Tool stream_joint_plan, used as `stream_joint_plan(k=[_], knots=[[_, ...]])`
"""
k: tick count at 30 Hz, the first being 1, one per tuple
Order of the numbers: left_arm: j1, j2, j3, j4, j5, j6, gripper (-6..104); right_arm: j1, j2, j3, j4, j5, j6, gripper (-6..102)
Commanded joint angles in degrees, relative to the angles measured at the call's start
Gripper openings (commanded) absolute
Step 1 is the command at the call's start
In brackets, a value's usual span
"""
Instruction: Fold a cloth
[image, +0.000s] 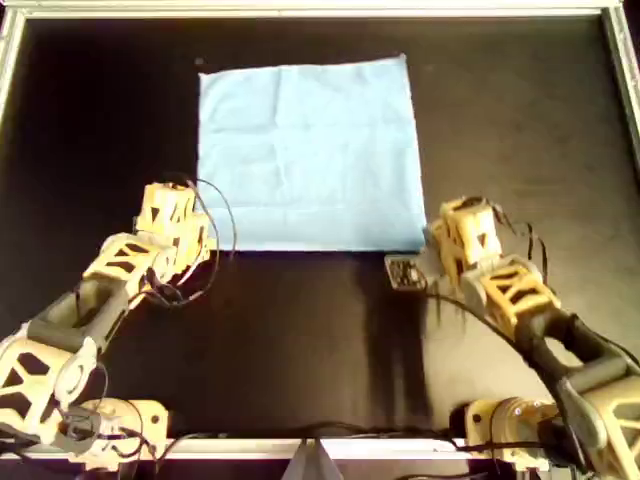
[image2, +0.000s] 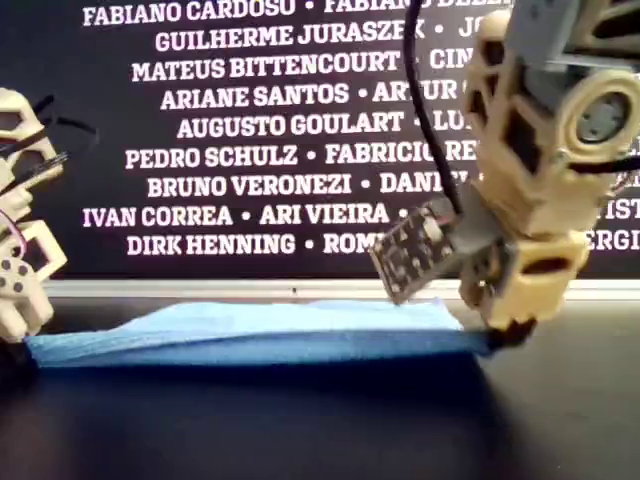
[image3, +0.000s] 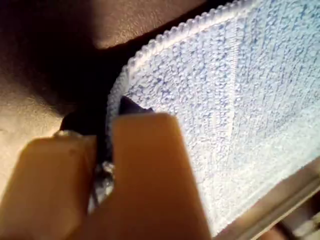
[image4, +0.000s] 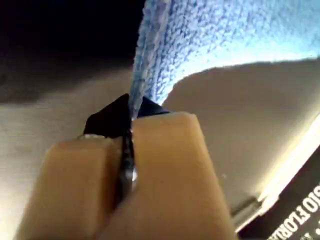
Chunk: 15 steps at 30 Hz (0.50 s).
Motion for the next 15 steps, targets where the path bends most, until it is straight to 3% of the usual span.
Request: stream_joint_plan(k=[1, 15], knots=[[2.29, 1.67, 0.18, 0.88, 0.18, 1.23, -1, 1.76, 5.62, 1.49, -1.14, -0.18, -0.18, -1], [1.76, 14.50, -2.29, 0.53, 0.26, 1.32, 0, 2.72, 5.54, -6.50, -2.29, 0.79, -0.26, -1]])
